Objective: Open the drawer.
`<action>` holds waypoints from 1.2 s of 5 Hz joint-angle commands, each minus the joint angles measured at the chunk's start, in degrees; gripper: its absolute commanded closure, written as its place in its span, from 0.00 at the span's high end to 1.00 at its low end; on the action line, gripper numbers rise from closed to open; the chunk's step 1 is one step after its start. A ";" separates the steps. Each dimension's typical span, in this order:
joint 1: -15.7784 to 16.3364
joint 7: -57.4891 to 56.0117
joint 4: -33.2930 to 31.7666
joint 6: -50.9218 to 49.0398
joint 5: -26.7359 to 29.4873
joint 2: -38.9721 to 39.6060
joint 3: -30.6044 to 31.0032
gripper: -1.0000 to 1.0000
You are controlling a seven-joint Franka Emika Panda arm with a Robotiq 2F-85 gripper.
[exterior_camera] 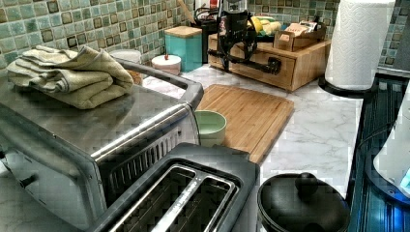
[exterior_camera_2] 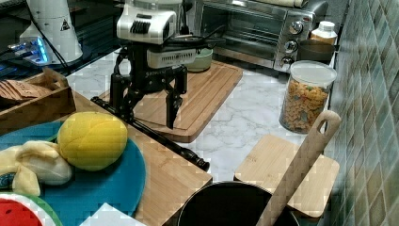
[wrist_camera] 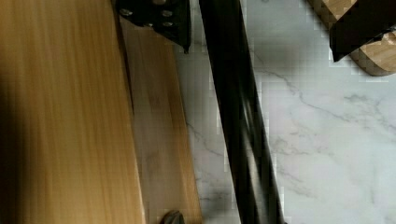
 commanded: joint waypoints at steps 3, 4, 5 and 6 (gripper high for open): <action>2.17 0.85 9.04 0.73 -4.20 5.45 4.82 1.00; 4.16 0.79 9.84 -0.88 -1.83 5.76 4.97 1.00; 5.76 4.43 8.58 -1.46 -1.90 3.73 6.29 1.00; 7.39 5.21 7.15 2.16 -2.37 3.54 8.15 1.00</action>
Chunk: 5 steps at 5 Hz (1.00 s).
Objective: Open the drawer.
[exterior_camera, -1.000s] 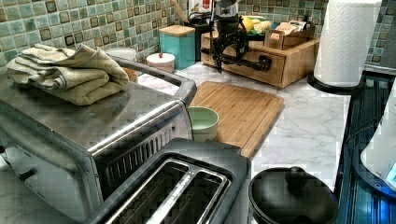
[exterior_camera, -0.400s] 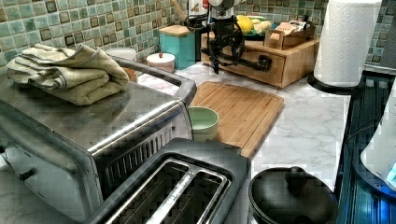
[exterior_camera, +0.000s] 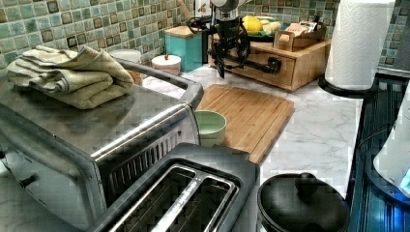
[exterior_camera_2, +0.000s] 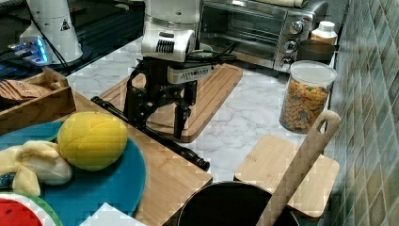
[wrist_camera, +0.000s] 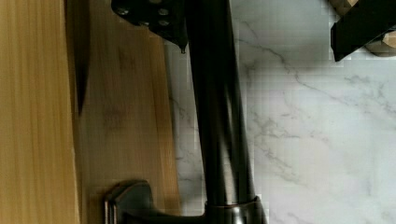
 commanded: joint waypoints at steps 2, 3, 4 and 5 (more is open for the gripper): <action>13.12 10.25 0.97 5.01 0.38 -1.96 8.33 1.00; 14.79 11.23 4.56 0.86 1.04 -0.44 10.02 1.00; 14.33 9.03 3.19 1.66 3.08 -1.39 12.68 1.00; 12.67 9.28 4.33 0.78 5.55 -1.00 15.77 1.00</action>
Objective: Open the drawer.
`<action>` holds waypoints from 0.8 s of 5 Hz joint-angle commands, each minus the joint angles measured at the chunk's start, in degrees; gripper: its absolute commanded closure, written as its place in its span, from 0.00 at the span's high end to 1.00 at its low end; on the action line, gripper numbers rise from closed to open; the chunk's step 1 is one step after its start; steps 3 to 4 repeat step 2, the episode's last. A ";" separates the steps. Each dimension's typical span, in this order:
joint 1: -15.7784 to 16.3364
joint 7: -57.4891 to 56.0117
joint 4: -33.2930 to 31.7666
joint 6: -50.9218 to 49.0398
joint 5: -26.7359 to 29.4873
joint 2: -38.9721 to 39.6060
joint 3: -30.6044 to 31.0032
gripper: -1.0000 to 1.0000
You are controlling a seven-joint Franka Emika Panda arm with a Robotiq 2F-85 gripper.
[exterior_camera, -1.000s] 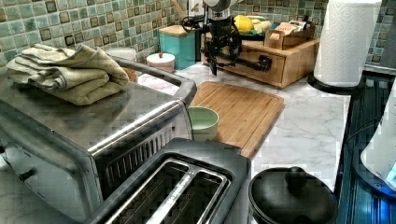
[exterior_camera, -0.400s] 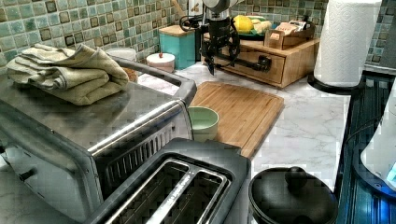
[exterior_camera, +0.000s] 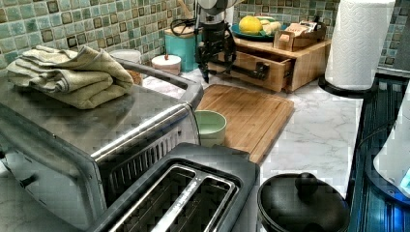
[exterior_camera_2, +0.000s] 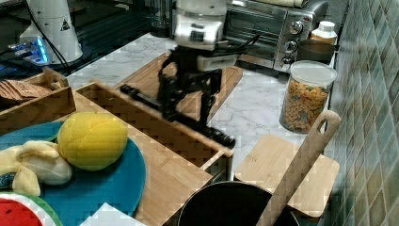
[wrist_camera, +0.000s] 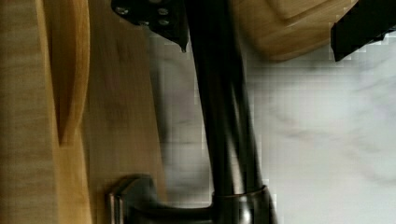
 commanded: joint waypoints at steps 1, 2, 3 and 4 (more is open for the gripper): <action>9.10 4.49 2.54 7.79 2.66 -0.42 12.16 1.00; 8.91 4.94 1.20 8.41 4.57 -1.38 11.92 1.00; 8.91 4.94 1.20 8.41 4.57 -1.38 11.92 1.00; 8.91 4.94 1.20 8.41 4.57 -1.38 11.92 1.00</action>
